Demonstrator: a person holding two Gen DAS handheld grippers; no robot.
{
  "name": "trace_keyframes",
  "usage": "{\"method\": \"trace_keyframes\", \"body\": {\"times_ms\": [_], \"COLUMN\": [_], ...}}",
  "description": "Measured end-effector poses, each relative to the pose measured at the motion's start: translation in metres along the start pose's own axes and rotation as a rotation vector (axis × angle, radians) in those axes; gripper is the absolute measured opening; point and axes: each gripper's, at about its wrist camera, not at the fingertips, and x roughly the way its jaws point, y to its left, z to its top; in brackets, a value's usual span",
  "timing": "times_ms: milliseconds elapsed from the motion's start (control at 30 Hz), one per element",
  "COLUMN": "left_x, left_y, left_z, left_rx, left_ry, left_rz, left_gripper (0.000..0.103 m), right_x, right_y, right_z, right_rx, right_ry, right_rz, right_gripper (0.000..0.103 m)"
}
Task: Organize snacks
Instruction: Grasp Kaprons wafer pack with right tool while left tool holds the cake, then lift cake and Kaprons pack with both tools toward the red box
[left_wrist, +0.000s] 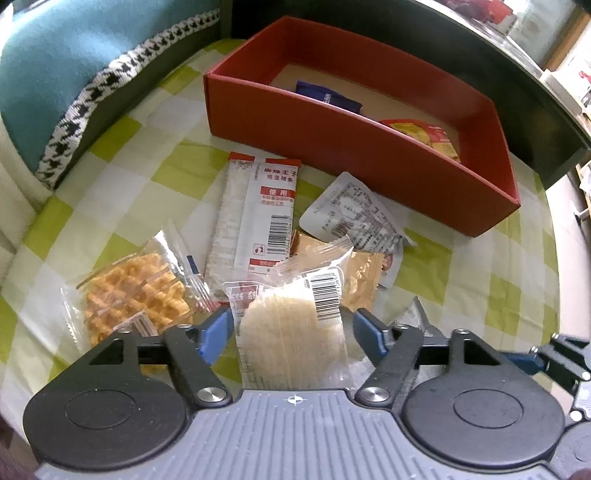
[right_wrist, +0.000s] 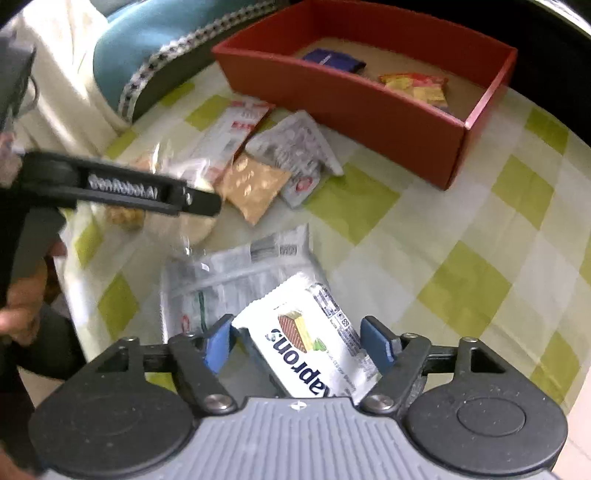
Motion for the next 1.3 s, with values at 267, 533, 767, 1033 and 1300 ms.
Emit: {"method": "trace_keyframes", "body": {"times_ms": [267, 533, 767, 1033, 1300], "left_x": [0.010, 0.021, 0.021, 0.004, -0.016], "left_y": [-0.007, 0.003, 0.006, -0.004, -0.017], "left_z": [-0.008, -0.009, -0.012, -0.013, -0.007], "left_rx": [-0.006, -0.042, -0.055, -0.022, 0.030], "left_ry": [0.028, 0.059, 0.063, 0.000, -0.089], "left_rz": [0.017, 0.025, 0.003, 0.004, 0.021], "left_gripper": [0.087, 0.087, 0.069, 0.067, 0.064], "right_x": [0.025, 0.025, 0.007, -0.020, -0.029], "right_y": [0.011, 0.005, -0.011, -0.009, -0.004], "right_z": [0.000, 0.000, -0.003, -0.004, 0.010], "right_rx": [-0.130, -0.095, 0.023, 0.064, 0.065], "right_ry": [0.046, 0.017, -0.031, -0.148, -0.205], "right_rz": [-0.121, -0.075, -0.113, -0.151, -0.162], "right_gripper": [0.101, 0.103, 0.063, 0.060, 0.060]}}
